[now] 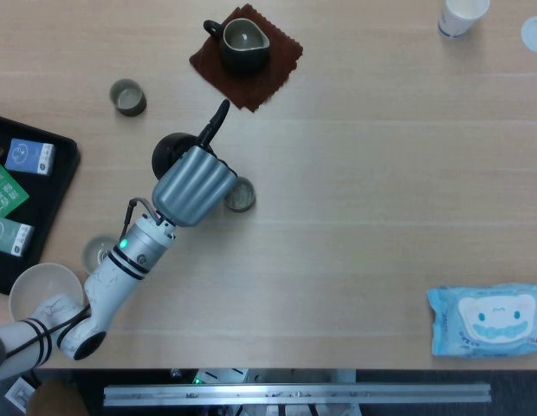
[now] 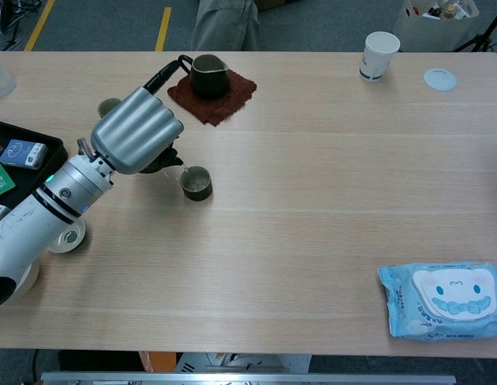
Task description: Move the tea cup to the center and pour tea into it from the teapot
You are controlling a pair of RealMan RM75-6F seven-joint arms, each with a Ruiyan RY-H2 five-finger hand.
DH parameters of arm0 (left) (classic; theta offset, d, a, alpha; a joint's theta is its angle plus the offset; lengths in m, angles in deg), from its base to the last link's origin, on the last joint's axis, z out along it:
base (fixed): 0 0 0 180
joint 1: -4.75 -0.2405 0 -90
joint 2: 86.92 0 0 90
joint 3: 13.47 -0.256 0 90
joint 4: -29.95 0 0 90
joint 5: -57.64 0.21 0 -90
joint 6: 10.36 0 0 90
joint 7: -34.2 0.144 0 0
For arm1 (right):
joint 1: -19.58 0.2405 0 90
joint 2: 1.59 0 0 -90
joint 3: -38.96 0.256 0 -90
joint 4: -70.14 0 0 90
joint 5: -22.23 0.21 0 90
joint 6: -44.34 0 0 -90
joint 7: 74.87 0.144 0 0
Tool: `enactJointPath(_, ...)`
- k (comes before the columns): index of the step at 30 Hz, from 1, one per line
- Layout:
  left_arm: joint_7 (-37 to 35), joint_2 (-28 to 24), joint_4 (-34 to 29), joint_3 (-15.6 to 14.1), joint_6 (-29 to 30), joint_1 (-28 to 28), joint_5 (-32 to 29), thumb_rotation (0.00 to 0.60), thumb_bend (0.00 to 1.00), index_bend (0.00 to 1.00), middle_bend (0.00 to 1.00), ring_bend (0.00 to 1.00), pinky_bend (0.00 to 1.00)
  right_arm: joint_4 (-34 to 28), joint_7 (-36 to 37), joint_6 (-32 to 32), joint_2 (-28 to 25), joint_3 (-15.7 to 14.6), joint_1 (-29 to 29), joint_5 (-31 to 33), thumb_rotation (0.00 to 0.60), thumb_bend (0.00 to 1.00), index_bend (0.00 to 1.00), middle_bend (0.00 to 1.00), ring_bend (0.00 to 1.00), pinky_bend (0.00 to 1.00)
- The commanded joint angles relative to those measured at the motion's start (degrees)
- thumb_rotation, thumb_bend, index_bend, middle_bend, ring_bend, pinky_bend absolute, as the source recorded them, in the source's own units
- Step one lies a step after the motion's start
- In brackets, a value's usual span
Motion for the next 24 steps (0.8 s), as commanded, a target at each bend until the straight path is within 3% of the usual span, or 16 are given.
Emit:
enactJointPath(1,0.04,-0.04,0.0,-0.01,-0.05,0.05,0.07,0.492,0.27,0.99,1.0,0.86,0.05,0.02,-0.01,0.04,0.0,0.03,0.01,0.02,0.6,0.29,0.14,0.21,0.06,0.08)
enactJointPath(12,-2.55,0.0,-0.08,0.41,-0.22,-0.21,-0.89,0.492,0.27,0.99,1.0,0.86,0.05,-0.17,-0.65,0.19,0.08,0.24,0.17,0.39,0.6,0.29,0.14,0.21,0.06,0.08)
enactJointPath(24,-11.41,0.83,-0.05,2.07,1.08,-0.91,-3.21,0.495,0.27,0.98,1.0,0.86,0.05,-0.95,-2.47,0.21,0.25,0.57,0.49,1.42,0.6,0.29,0.14,0.21,0.06,0.08)
